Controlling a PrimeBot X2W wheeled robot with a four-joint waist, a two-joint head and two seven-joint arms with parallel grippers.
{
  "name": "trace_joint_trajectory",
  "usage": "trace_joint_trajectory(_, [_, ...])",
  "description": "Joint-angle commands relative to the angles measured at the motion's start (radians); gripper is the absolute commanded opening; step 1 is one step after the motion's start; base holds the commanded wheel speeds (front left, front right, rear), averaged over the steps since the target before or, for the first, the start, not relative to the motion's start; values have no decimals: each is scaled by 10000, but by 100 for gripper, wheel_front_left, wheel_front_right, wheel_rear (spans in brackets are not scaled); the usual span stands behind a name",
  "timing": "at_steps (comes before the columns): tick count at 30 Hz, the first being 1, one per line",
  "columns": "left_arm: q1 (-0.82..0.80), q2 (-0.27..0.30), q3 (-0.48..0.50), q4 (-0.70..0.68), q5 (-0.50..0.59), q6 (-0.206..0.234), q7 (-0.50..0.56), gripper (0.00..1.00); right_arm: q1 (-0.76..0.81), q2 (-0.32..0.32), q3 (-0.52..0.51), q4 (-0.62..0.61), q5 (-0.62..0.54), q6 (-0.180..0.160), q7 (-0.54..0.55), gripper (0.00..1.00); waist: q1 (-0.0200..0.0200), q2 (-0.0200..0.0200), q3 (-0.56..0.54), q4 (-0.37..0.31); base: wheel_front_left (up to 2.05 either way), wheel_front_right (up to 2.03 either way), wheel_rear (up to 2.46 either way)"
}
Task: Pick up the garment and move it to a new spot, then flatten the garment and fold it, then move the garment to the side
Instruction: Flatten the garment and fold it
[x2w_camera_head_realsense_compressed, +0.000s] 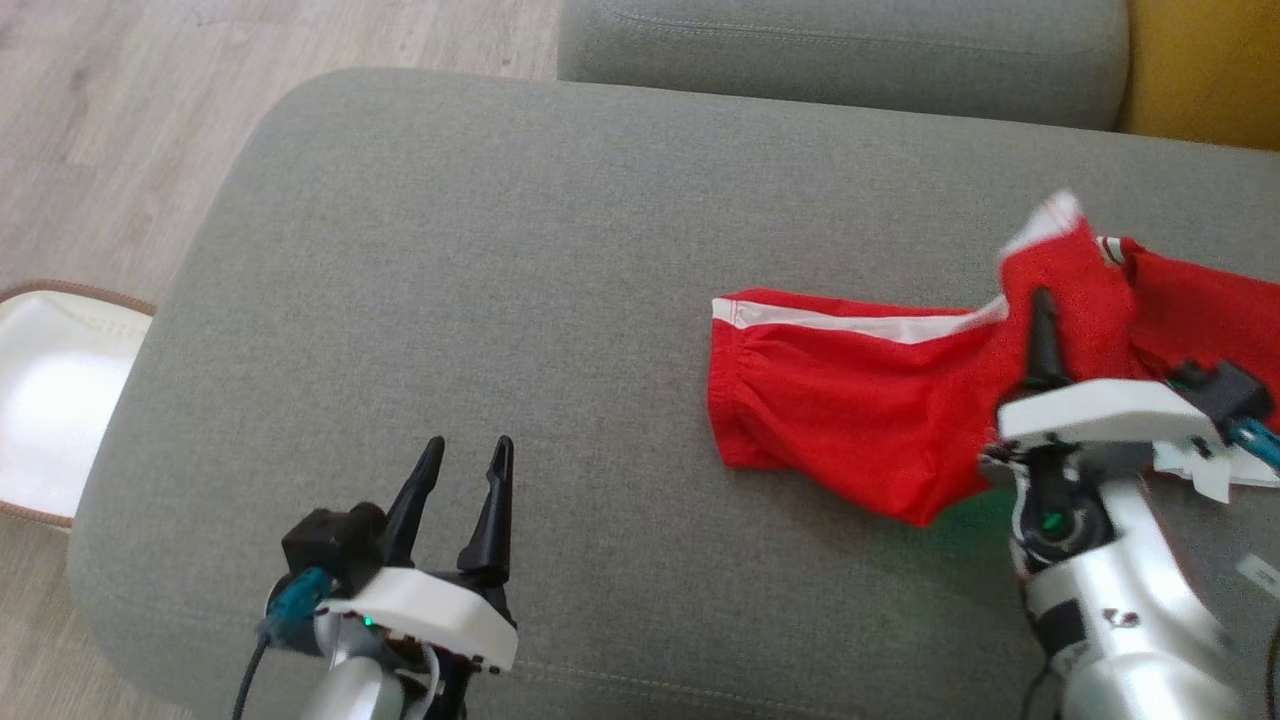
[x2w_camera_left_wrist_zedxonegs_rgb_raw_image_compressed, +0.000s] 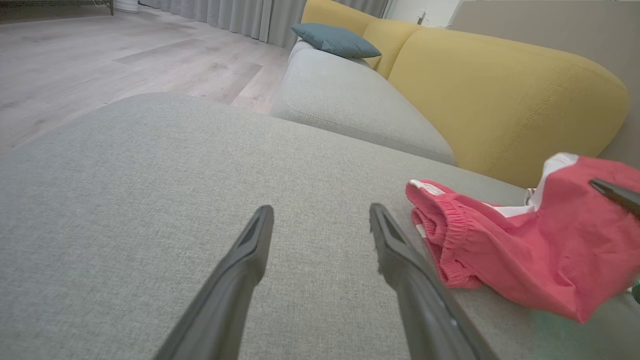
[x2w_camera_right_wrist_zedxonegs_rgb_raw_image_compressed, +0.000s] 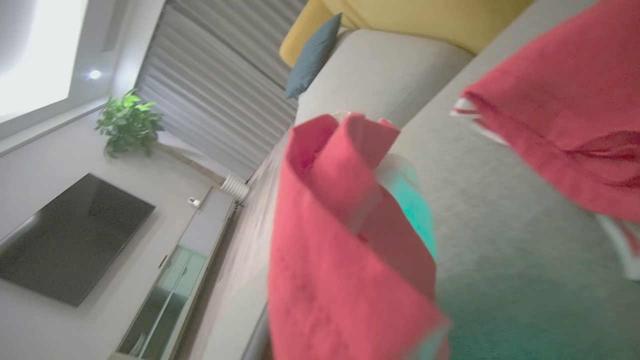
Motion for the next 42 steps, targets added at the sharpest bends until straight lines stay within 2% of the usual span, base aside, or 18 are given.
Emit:
trace_joint_trajectory(1, [-209,55,269,-289,96,2,-120,100,-12,54,476,-501,-22,-7,-53,0,0,-1,-23,26,0,0,0])
trace_joint_trajectory(7, [-213,55,206,-266,77,14,-120,100,337,54,2046,-1044,-9,-7,-51,0,0,-1,-156,194,0,0,0])
trace_joint_trajectory(19, [-215,55,20,-270,-24,56,-120,100,-120,55,4092,-229,610,-7,-697,0,0,-1,-38,784,0,0,0])
trace_joint_trajectory(20, [-221,55,19,-265,-28,59,-120,100,-189,55,4261,-132,631,-7,-760,33,0,-1,-23,833,0,0,0])
trace_joint_trajectory(21, [-221,55,19,-265,-28,59,-120,100,-189,55,4261,-132,631,-7,-760,33,0,-1,-23,833,0,0,0])
trace_joint_trajectory(22, [-226,55,20,-255,-28,57,-120,100,-246,55,4423,-51,680,-7,-819,100,0,-1,-13,884,0,0,0])
trace_joint_trajectory(33, [-183,55,0,-210,-13,45,-120,100,-561,55,6356,726,1581,-7,-1078,100,0,-1,4,1152,0,0,0])
trace_joint_trajectory(42, [-195,54,19,-286,-74,123,-120,100,-1104,55,7745,1773,2208,-7,-551,100,0,-1,88,856,0,0,0])
